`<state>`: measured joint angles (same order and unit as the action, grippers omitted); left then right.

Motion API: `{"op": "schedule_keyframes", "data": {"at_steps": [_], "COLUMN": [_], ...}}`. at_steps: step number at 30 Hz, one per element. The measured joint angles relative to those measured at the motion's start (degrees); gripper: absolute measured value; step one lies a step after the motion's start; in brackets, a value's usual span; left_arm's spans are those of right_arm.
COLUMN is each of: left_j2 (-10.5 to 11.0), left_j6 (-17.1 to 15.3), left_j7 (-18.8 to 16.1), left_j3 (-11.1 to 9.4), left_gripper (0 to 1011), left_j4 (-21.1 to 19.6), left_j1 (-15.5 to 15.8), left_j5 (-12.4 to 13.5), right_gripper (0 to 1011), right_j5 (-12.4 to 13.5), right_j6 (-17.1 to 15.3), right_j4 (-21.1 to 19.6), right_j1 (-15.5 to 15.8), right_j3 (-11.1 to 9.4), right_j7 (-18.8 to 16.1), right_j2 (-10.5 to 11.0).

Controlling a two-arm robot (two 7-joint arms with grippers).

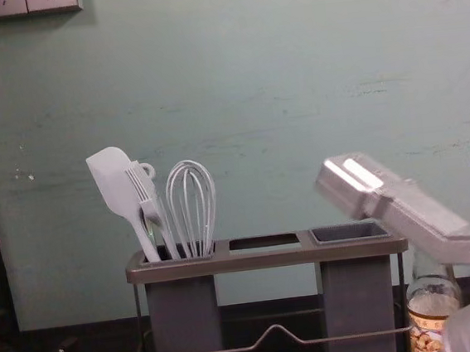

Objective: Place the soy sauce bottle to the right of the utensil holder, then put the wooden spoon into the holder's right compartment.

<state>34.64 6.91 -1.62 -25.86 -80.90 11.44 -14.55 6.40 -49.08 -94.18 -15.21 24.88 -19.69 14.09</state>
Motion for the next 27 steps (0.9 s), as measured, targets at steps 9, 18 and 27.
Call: {"op": "schedule_keyframes", "data": {"at_steps": [9,18,27], "left_j2": [0.0,0.0,0.0], "left_j6": [0.0,0.0,0.0], "left_j7": [0.0,0.0,0.0], "left_j3": [0.0,0.0,0.0], "left_gripper": [1000,1000,1000], "left_j4": [0.0,0.0,0.0], "left_j1": [0.0,0.0,0.0], "left_j5": [0.0,0.0,0.0], "right_gripper": [1002,1003,1003], "right_j5": [-1.8,-3.6,-4.9], "right_j6": [-0.9,-1.3,-1.5], "right_j4": [3.1,3.6,3.8], "right_j1": [-1.6,-1.8,-1.6], "right_j3": [1.4,1.7,1.3], "right_j7": [-0.3,-0.2,-0.5], "right_j2": [-2.0,-2.9,-3.3]}}
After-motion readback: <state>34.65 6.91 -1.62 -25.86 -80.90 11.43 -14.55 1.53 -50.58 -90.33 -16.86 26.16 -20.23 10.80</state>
